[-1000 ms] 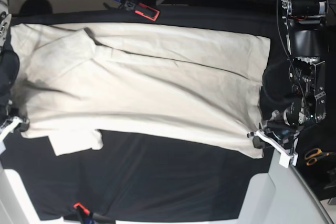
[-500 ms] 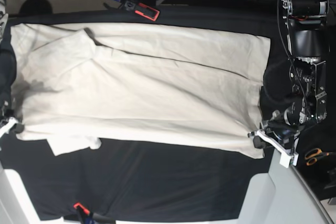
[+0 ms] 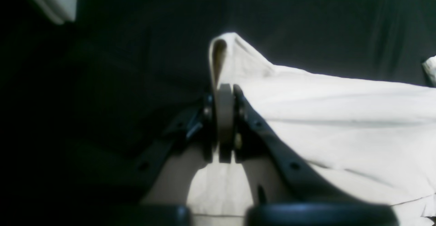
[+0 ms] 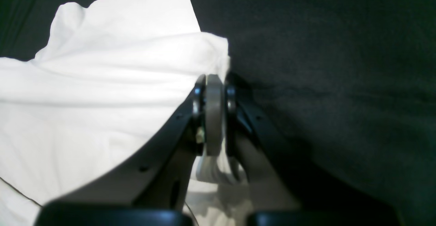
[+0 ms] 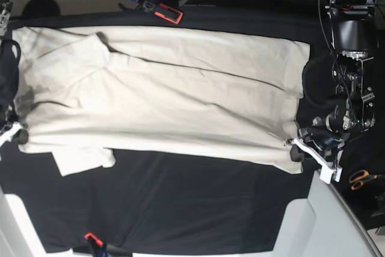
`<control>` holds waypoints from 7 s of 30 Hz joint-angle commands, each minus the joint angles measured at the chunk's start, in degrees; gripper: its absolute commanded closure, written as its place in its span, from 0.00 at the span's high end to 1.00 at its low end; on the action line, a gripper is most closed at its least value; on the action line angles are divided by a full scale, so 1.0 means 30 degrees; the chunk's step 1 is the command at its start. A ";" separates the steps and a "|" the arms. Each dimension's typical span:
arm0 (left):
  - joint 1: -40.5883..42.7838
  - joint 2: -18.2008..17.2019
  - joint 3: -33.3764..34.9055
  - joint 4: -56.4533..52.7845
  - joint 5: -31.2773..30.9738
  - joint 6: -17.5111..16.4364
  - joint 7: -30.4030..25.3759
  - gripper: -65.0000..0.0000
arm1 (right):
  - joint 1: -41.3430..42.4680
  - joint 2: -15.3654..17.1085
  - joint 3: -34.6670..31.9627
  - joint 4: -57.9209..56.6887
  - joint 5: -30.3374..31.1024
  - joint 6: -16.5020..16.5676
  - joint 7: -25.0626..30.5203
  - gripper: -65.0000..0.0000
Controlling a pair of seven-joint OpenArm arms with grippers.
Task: Fold the T-shirt properly
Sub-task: 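Fold the held side edge across the shirt toward the collar with both grippers, then open both grippers and lift them off the folded shirt, then move right gripper to the folded strip's end and grasp the corner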
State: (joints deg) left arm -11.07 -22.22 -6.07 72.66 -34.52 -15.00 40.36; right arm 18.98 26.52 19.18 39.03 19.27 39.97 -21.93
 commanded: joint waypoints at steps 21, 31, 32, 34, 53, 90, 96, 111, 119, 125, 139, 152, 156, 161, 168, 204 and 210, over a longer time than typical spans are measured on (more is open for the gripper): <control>0.0071 -0.0667 -0.0191 0.1552 -0.0170 0.0035 -0.0369 0.00 | 0.1306 0.0404 -0.0020 0.0310 0.0127 0.0012 0.1201 0.00; 0.0100 -0.0902 -0.0191 0.1522 -0.0170 0.0035 -0.0369 0.00 | 0.1306 0.0023 -0.2774 0.0222 0.0127 0.0012 0.2989 0.00; 0.0100 -0.0902 -0.0191 0.1493 -0.0170 0.0035 -0.0369 0.00 | 0.1306 -0.0152 -0.2774 0.0193 0.0156 0.0012 0.3047 0.00; 0.0100 -0.0902 -0.0191 0.1464 -0.0141 0.0035 -0.0369 0.00 | 0.1306 -0.0240 -0.2481 0.0193 0.0156 0.0012 0.3077 0.00; 0.0950 -0.1195 -0.0161 0.1552 -0.0141 0.0035 -0.0369 0.00 | -0.0628 0.0228 -0.1045 0.0222 0.0215 0.0012 0.4190 0.00; 0.4379 -0.2396 0.0044 0.1581 -0.0141 0.0035 -0.0310 0.00 | -0.3295 -0.0182 0.1328 0.3387 0.0215 0.0012 -0.3546 0.00; 0.4379 -0.2367 0.0044 0.1610 -0.0111 0.0035 0.0891 0.00 | -0.4027 -0.0299 0.2501 0.4882 0.0215 0.0012 -0.5041 0.00; 0.5463 -0.2221 0.0044 0.1610 -0.0111 0.0035 0.0833 0.00 | -0.4408 -0.0328 0.2471 0.3446 0.0156 0.0012 -0.4191 0.00; 0.5463 -0.2338 0.0014 0.1581 -0.0111 0.0035 0.0833 0.00 | -0.4408 -0.0621 0.2442 0.3446 0.0127 0.0012 -0.4249 0.00; 0.5668 -0.2396 -0.0132 0.2753 -0.0111 0.0035 0.0921 0.00 | -0.4437 -0.0739 0.2471 0.3446 0.0127 0.0012 -0.4308 0.14; 0.5873 -0.2601 -0.3531 0.5654 -0.0287 0.1265 0.2825 0.80 | -0.4408 -0.0651 0.5958 0.4676 0.0215 0.0012 -0.5802 0.74; 0.6928 -0.2514 -0.7048 0.6533 -0.0170 0.0093 0.3441 0.80 | 0.0193 -0.0328 -0.0049 0.3622 -0.1045 0.0012 -0.5187 0.73; 0.8071 -0.2514 -0.7077 0.6533 -0.0170 0.0093 0.3382 0.79 | 0.3328 -0.1032 -0.2481 -0.2093 -0.2950 0.0012 -0.2051 0.73; 0.9243 -0.2191 -0.8337 0.6533 -0.0170 0.0093 0.3353 0.79 | 0.5614 -0.1500 -0.3067 -0.6225 -0.4063 0.0012 0.0586 0.73; 0.9917 -0.1429 -1.0769 0.6563 -0.0141 0.0093 0.3353 0.79 | 0.5497 -0.1618 -0.3067 -0.8129 -0.4913 0.0012 0.3135 0.73; 0.8511 -0.1488 -0.8220 0.4775 -0.0111 0.0064 0.3353 0.79 | -0.3470 -0.4255 -0.1514 1.3556 -0.4796 0.0012 -1.0022 0.00; 0.8364 -0.1488 -0.8220 0.4131 -0.0111 0.0064 0.3324 0.79 | -0.6078 -0.4870 -0.0664 1.6662 -0.4796 0.0012 -1.1165 0.00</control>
State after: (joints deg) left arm 14.28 -25.39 -30.22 84.29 -34.39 -14.87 51.22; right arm -0.71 11.11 16.88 87.77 4.51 39.94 -56.27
